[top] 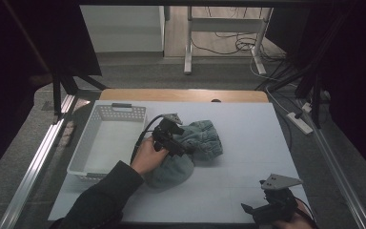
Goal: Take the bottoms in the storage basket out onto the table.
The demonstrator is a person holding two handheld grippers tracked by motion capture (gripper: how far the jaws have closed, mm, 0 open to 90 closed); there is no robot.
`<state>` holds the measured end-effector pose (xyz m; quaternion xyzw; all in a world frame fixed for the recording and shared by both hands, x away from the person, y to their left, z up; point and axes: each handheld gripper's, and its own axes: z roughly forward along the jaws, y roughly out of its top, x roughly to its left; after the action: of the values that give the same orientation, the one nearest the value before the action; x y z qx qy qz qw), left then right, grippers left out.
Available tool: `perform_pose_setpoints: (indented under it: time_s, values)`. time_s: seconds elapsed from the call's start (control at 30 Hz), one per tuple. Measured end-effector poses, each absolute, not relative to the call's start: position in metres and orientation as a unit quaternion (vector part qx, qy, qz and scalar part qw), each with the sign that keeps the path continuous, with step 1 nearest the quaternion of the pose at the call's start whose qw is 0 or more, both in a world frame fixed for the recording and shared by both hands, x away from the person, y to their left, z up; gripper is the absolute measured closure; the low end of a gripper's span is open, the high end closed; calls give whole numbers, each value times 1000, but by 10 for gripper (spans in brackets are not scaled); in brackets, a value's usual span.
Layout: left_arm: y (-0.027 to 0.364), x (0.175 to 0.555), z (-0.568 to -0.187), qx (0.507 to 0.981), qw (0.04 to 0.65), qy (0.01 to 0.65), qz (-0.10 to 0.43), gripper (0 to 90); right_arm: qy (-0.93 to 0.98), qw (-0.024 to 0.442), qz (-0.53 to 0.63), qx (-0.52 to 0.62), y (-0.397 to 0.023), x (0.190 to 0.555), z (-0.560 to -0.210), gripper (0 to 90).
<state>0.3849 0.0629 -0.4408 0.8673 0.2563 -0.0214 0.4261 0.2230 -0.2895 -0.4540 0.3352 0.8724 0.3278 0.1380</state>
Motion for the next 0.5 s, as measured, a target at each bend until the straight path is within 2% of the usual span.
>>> perform_pose_setpoints:
  time_s: [0.5]
  values:
    - [67,375,-441,871,419,255,12,7,872,138,329,335,-290,223,-454,8]
